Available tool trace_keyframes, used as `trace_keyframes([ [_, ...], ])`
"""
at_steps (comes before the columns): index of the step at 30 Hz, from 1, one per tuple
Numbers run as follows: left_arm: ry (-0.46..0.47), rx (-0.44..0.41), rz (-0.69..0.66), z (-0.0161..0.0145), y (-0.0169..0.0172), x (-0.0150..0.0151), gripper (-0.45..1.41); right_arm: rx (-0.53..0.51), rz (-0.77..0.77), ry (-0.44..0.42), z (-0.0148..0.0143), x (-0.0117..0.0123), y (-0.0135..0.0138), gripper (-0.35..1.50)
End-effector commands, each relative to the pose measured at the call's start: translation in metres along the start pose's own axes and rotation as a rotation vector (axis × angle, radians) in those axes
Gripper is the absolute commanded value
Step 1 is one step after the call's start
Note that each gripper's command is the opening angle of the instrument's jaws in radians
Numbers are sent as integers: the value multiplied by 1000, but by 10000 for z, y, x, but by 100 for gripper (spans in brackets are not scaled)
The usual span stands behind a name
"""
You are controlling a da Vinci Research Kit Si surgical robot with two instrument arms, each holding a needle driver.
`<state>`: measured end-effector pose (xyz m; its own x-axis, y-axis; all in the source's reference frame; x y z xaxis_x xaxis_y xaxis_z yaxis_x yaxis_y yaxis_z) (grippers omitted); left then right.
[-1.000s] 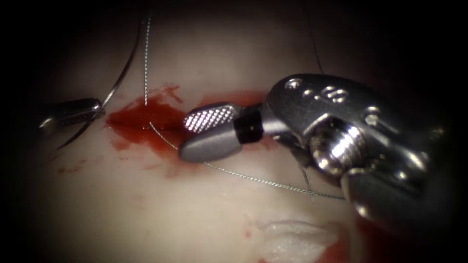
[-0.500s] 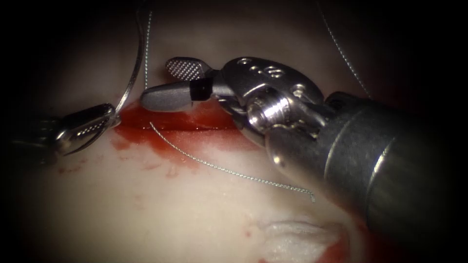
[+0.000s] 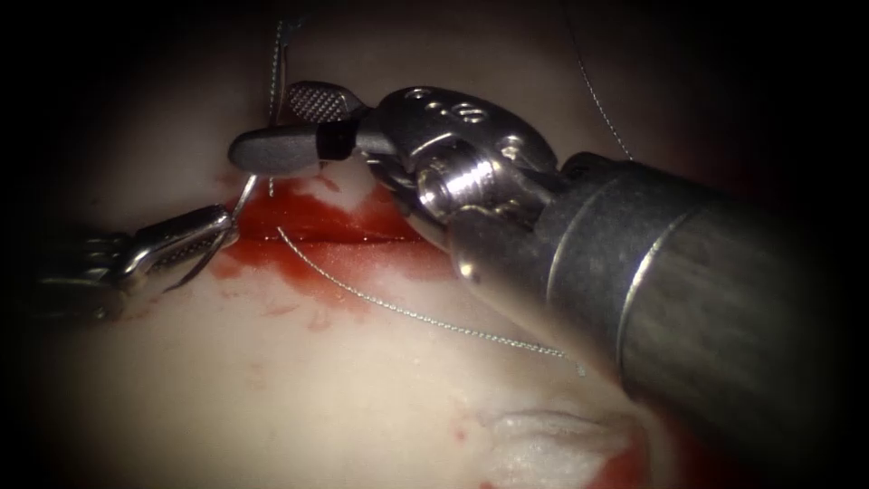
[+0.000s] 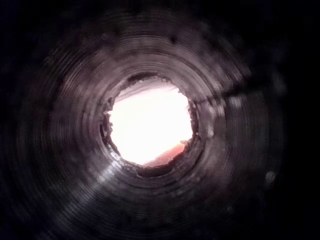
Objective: Wound Closure
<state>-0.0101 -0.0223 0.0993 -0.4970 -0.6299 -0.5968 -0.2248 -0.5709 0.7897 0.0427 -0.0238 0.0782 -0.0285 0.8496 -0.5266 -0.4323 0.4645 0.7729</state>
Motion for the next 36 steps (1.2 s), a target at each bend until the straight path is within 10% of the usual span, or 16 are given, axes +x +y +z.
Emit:
trace_keyframes([
  [1,-4,9,6,10,-7,-3,-45,0,-7,6,13,10,2,93],
  [12,-4,11,-41,10,-7,-3,-45,-27,-15,20,30,10,6,49],
  [13,-4,11,-52,11,-7,-3,-45,-28,-17,21,30,8,5,2],
  [16,0,9,-64,11,-7,-2,-45,-40,-53,27,30,7,5,-35],
  [18,20,1,-90,12,-8,-2,-45,-49,-63,32,28,7,5,-35],
  [19,59,-14,-96,15,-10,-1,47,-68,-70,42,29,9,7,-35],
  [22,68,-16,-50,15,-15,0,81,-83,-79,49,29,10,9,-35],
  [31,87,-6,188,0,-24,-21,110,1,-152,-8,20,1,39,-35],
  [36,121,-10,238,1,-35,-40,91,195,-177,69,12,12,66,-35],
])
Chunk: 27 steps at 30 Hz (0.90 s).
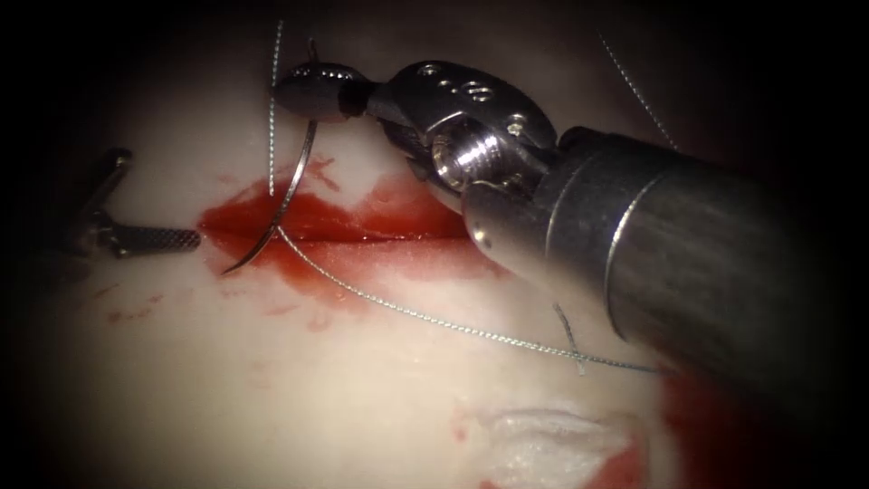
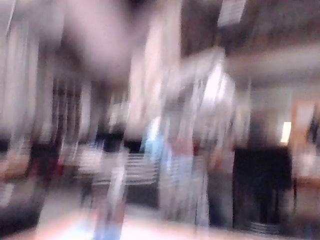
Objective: Wound Closure
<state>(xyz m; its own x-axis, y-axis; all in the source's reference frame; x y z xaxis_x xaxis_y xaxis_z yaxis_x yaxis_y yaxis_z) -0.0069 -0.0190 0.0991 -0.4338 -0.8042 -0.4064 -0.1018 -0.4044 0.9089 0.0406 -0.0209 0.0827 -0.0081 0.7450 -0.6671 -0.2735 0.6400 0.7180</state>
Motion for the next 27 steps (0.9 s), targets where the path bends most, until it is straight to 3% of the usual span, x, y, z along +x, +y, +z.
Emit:
trace_keyframes([
  [1,25,3,39,10,-6,-9,78,70,-14,70,5,9,15,-35],
  [2,55,5,132,8,-6,-11,66,115,-39,122,4,9,19,-35],
  [5,111,5,193,5,-7,-11,24,234,-119,265,4,8,29,-35],
  [7,152,-21,544,8,-8,-11,14,272,-194,279,4,6,32,-35],
  [8,242,-33,741,12,-8,-9,-1,291,-238,275,4,5,33,-35],
  [9,242,-33,741,12,-8,-9,-1,291,-238,275,4,5,33,-35],
  [11,349,-14,1061,17,-7,-4,-37,315,-267,281,4,7,32,-35],
  [13,442,14,1341,21,-5,-1,-45,319,-274,285,5,9,32,-35],
  [14,498,15,1381,24,-5,2,-45,319,-269,285,5,11,32,-35],
  [16,533,-80,1263,27,-5,7,-45,313,-259,288,5,16,33,-35],
  [17,513,-176,1191,30,-4,10,-45,313,-256,288,4,19,33,-35],
  [20,437,-361,1028,34,-3,15,-45,316,-248,289,1,25,34,-35],
  [24,464,-378,1013,48,0,9,-45,312,-239,292,-5,31,36,-35],
  [27,433,-392,1030,55,8,5,-45,316,-236,292,-8,34,37,-35],
])
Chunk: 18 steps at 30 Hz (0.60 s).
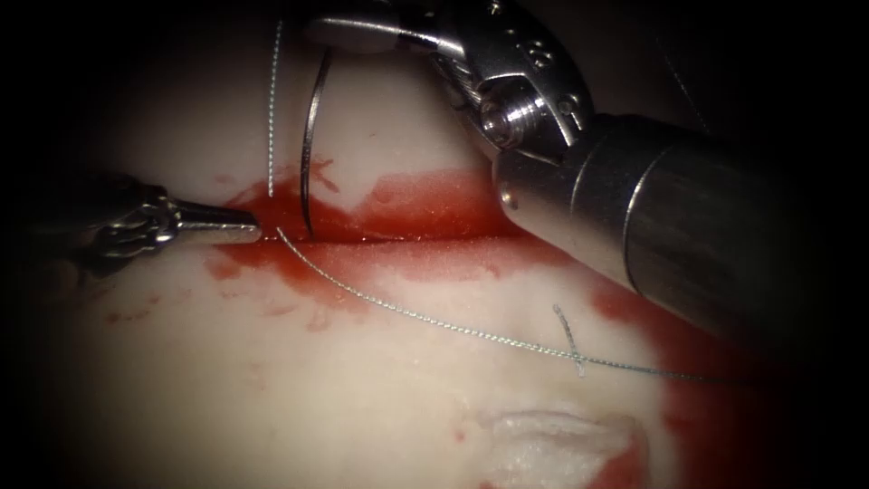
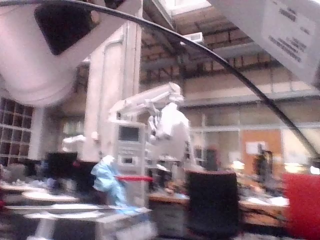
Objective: Wound Closure
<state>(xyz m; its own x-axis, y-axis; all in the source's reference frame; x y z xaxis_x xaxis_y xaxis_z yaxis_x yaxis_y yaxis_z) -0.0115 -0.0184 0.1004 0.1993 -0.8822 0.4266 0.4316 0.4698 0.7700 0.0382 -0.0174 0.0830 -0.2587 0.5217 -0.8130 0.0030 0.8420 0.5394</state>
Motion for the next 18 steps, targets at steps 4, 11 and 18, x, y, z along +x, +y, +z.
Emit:
trace_keyframes([
  [4,18,-35,24,15,10,1,-45,4,-2,5,7,6,9,-35],
  [11,80,-95,32,26,21,12,-45,5,1,5,9,8,6,-35],
  [18,70,-229,50,30,21,11,-45,3,2,5,13,7,4,-35],
])
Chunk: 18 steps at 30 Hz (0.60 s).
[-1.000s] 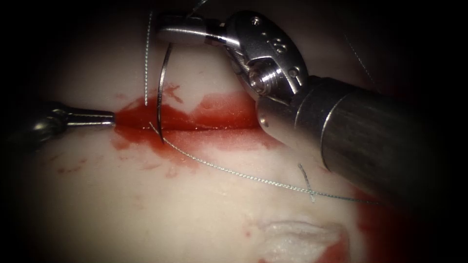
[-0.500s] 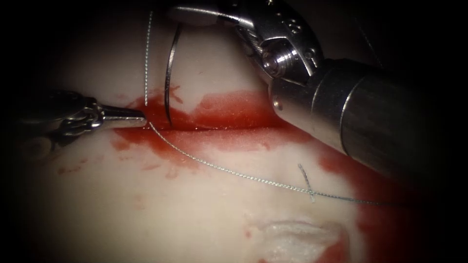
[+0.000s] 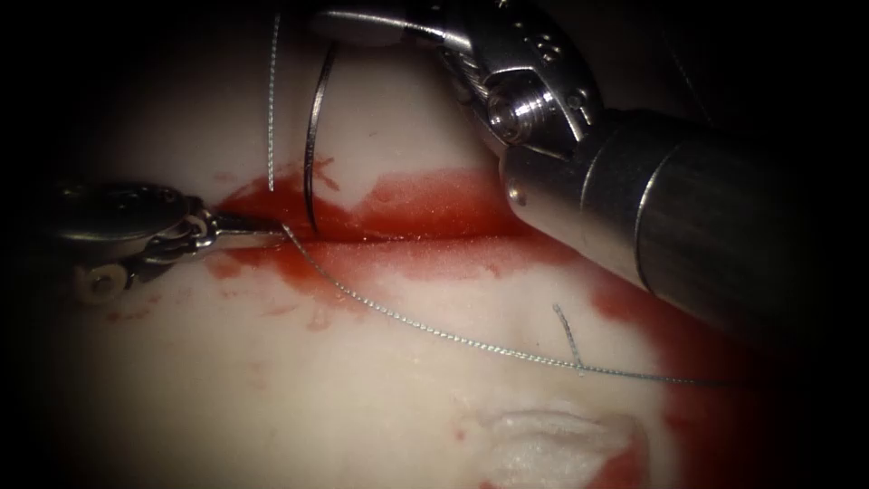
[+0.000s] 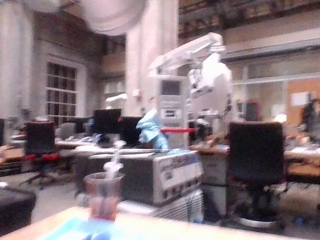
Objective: Wound Closure
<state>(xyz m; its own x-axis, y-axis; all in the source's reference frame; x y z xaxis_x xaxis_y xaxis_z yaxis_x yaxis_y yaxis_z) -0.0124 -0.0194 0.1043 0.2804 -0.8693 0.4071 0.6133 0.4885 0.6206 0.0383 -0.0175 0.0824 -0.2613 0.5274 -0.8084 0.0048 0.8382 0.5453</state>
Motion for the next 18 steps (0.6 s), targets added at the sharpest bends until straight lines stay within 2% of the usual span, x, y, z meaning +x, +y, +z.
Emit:
trace_keyframes([
  [1,-5,-31,33,4,-1,-12,-45,6,-6,2,12,3,7,-35],
  [6,39,-76,147,8,-1,-9,-45,15,-5,1,16,1,4,-35],
  [10,88,-74,155,6,-4,-9,-45,33,-3,-1,20,2,3,-35],
  [12,141,-26,146,3,-8,-12,-45,43,2,-2,23,4,2,-35],
  [14,154,-26,147,1,-9,-11,-45,45,4,-2,23,4,1,-35],
  [18,234,57,181,-1,-12,-9,-45,61,14,-2,23,8,1,-35],
])
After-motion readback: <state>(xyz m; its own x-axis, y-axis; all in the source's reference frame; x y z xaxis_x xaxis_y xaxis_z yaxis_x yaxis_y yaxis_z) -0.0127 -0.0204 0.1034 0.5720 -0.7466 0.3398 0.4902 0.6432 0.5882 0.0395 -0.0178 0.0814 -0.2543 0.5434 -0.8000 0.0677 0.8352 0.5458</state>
